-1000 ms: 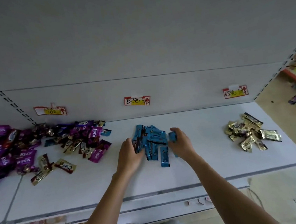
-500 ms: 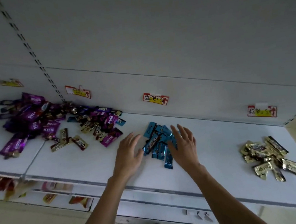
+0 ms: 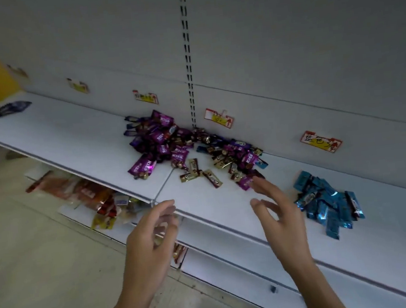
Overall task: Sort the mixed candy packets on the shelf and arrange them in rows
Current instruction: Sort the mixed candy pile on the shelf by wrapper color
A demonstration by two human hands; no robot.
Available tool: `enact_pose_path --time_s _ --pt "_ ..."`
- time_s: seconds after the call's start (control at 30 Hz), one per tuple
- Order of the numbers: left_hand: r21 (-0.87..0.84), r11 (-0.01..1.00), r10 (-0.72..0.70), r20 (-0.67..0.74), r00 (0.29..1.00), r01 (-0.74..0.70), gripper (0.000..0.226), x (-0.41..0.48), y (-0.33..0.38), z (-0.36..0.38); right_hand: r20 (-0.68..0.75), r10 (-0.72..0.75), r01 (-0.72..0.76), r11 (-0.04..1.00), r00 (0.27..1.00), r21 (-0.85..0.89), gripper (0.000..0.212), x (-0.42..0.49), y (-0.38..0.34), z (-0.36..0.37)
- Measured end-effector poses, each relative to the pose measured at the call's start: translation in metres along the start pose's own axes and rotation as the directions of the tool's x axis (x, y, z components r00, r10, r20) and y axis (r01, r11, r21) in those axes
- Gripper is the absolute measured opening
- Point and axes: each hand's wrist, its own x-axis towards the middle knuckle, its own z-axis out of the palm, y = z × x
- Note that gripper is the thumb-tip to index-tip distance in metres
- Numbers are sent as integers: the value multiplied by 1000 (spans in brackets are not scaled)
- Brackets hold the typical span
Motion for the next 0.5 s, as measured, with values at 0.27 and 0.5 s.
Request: enact_pose_path --time_s 0.27,0.5 --pt "-37 999 -8 -41 999 7 23 30 -48 -122 -3 35 -35 996 999 78 42 -35 -39 126" --pt "-43 998 -52 5 999 52 28 58 -68 -155 24 78 -78 997 997 13 45 -34 -60 179"
